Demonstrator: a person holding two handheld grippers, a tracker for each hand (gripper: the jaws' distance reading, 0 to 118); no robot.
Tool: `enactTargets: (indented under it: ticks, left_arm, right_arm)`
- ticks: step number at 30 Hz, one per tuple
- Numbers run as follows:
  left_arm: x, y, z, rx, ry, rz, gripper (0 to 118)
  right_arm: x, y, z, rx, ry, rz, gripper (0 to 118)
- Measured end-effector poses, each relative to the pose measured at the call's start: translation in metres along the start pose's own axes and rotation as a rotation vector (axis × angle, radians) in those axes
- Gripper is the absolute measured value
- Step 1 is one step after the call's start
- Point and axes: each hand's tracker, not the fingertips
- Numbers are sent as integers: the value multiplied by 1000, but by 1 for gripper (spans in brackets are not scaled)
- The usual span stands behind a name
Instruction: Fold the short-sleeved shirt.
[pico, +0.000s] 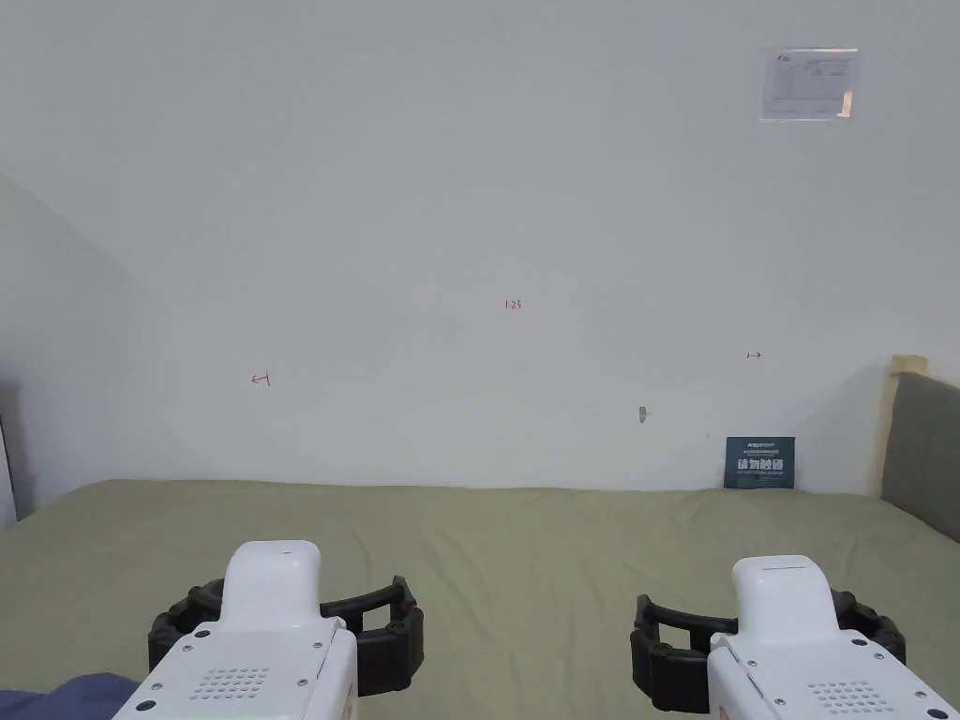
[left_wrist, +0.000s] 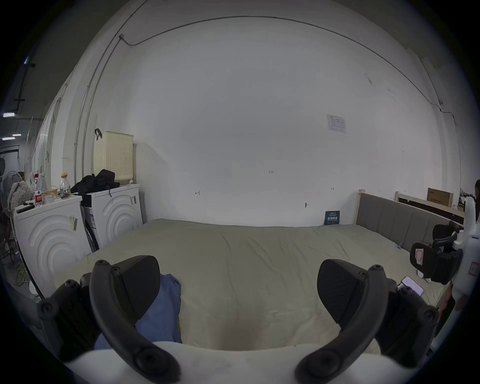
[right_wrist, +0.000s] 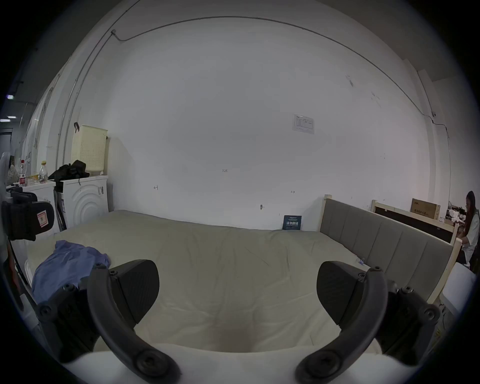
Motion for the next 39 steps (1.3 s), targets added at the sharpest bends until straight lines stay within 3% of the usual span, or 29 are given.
enactTargets:
  ticks: [2, 4, 5, 7, 9, 11, 12, 13, 14, 15, 17, 19, 21, 23, 24, 26, 29, 34, 39]
  left_arm:
    - [-4, -1, -2, -9, -11, 40, 118]
    - [-17, -2, -8, -70, -81, 225, 118]
    - [-33, -5, -15, -135, -151, 420, 118]
    - [-64, -25, -31, -263, -287, 886, 118]
    - [-89, -67, -49, -393, -404, 1391, 118]
    - [-95, -117, -61, -474, -544, 1862, 118]
    - [-92, -136, -63, -511, -591, 2039, 118]
    - [-91, -144, -62, -561, -568, 2094, 118]
    - [-91, -149, -61, -569, -504, 2036, 118]
    - [-94, -139, -58, -525, -441, 1843, 118]
    - [-94, -110, -55, -471, -380, 1484, 118]
    - [-57, -45, -17, -336, -336, 1088, 118]
    - [-26, -1, 6, -203, -262, 650, 118]
    - [-27, 1, -24, -160, -147, 368, 118]
    - [-14, 8, -22, -107, -96, 235, 118]
    - [9, 6, -11, -7, 3, 36, 118]
    - [24, 2, -14, 46, 45, -127, 118]
    - [10, -3, -13, 33, 8, -59, 118]
    - [7, -2, -9, 42, 5, -59, 118]
  right_arm:
    - [-4, 0, -2, -9, -6, 48, 118]
    - [-16, -1, -4, -4, -51, 218, 118]
    - [-26, -3, -5, 17, -79, 356, 118]
    - [-50, -14, -7, 65, -164, 733, 118]
    - [-73, -40, -8, 158, -215, 1242, 118]
    - [-81, -81, -9, 288, -205, 1832, 118]
    - [-78, -94, -8, 329, -176, 2009, 117]
    - [-76, -105, -7, 356, -96, 2097, 117]
    - [-76, -107, -6, 371, -32, 2067, 117]
    - [-76, -106, -6, 381, 11, 1986, 117]
    - [-80, -76, -8, 265, 5, 1527, 117]
    - [-68, -33, -11, 134, -18, 979, 118]
    - [-32, 2, -13, 23, 30, 372, 118]
    - [2, 11, -13, -9, 133, -34, 118]
    - [16, 11, -13, 10, 129, -170, 118]
    - [26, 9, -11, 48, 113, -278, 118]
    - [23, 9, 0, 119, 30, -175, 118]
    - [16, 14, 9, 115, 34, -96, 118]
    - [14, 13, 6, 114, 20, -74, 118]
